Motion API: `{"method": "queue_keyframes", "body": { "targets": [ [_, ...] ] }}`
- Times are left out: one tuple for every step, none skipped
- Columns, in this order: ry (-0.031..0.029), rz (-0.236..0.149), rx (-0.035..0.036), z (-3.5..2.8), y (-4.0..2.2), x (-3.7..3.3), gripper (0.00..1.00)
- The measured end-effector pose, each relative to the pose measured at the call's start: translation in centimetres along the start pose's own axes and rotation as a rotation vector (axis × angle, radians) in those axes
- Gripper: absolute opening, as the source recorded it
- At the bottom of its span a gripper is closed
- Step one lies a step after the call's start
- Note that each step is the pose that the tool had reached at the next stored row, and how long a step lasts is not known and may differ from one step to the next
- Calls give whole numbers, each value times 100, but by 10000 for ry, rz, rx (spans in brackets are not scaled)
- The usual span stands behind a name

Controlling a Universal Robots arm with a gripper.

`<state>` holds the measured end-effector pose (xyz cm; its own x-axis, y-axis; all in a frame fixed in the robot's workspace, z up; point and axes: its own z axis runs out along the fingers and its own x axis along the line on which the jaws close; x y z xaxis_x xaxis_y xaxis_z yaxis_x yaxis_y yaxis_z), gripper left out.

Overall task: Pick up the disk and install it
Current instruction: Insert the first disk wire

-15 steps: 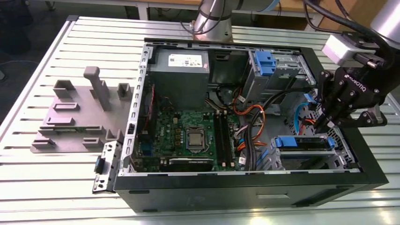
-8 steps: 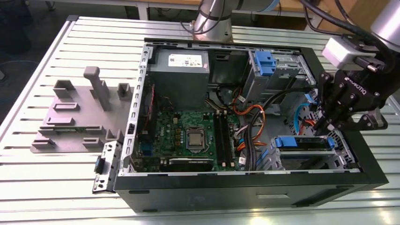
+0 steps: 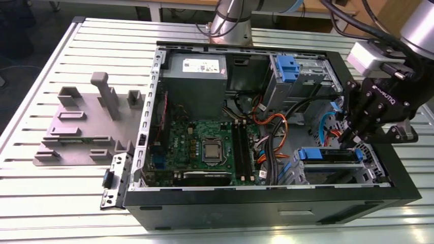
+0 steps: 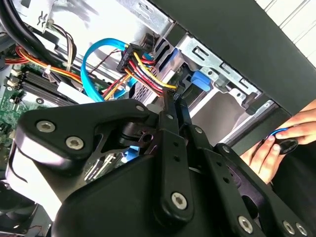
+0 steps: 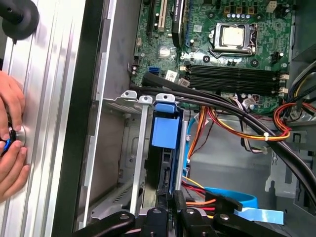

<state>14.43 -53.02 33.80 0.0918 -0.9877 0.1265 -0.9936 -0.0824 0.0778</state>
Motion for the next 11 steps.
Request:
{"method": "queue_keyframes", "body": {
  "targets": [
    [-2, 34, -3, 3, 4, -1, 16],
    [-8, 72, -5, 7, 12, -2, 16],
    [-10, 106, -8, 10, 17, -3, 16],
    [-12, 134, -11, 13, 21, -3, 16],
    [-10, 154, -13, 15, 22, -2, 16],
    [-12, 172, -16, 18, 22, -1, 16],
    [-15, 190, -17, 21, 22, 0, 16],
    [-18, 210, -20, 24, 22, 1, 16],
    [-19, 236, -24, 26, 23, 4, 16],
    [-21, 273, -28, 27, 24, 8, 16],
    [-24, 310, -33, 29, 24, 10, 16]
  ]
}}
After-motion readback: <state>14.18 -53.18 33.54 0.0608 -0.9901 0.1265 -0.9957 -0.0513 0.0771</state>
